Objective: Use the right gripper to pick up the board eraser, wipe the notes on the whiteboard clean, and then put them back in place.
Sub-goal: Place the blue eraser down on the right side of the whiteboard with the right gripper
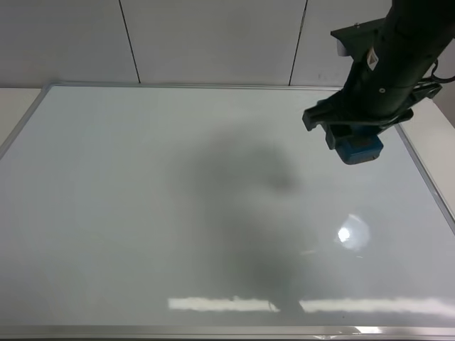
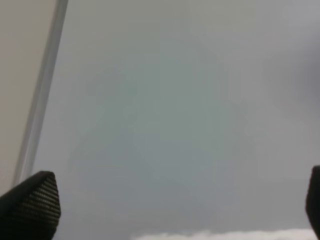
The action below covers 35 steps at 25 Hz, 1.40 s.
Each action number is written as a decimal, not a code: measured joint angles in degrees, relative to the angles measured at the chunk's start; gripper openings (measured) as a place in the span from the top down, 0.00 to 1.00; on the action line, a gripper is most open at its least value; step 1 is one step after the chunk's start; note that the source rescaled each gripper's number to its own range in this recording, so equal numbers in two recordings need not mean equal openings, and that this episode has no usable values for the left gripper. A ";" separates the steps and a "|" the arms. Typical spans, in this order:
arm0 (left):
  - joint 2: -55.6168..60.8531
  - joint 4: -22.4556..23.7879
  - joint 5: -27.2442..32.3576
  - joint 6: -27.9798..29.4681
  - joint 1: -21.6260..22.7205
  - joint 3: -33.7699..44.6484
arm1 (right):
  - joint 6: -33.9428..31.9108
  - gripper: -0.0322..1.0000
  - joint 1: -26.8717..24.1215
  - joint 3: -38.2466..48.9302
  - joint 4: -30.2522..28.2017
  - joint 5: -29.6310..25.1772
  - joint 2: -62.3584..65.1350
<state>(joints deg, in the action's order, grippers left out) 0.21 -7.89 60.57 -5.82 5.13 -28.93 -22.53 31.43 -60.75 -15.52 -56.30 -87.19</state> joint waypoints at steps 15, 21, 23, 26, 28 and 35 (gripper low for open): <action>0.00 0.00 0.00 0.00 0.00 0.00 | -0.69 0.97 -10.73 15.01 -0.25 16.41 0.97; 0.00 0.00 0.00 0.00 0.00 0.00 | -0.06 0.97 -14.85 15.63 -0.90 21.55 -0.08; 0.00 0.00 0.00 0.00 0.00 0.00 | -0.61 0.97 -15.97 15.63 -0.85 22.45 -2.12; 0.00 0.00 0.00 0.00 0.00 0.00 | -2.45 0.97 -16.29 15.63 -0.65 23.42 -5.94; 0.00 0.00 0.00 0.00 0.00 0.00 | -3.05 0.97 -16.29 15.57 -0.26 23.89 -8.44; 0.00 0.00 0.00 0.00 0.00 0.00 | -3.44 0.97 -16.29 13.18 -0.21 23.85 -13.28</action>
<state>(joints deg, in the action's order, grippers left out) 0.21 -7.89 60.57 -5.82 5.13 -28.93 -25.97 15.13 -47.57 -15.73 -32.45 -100.47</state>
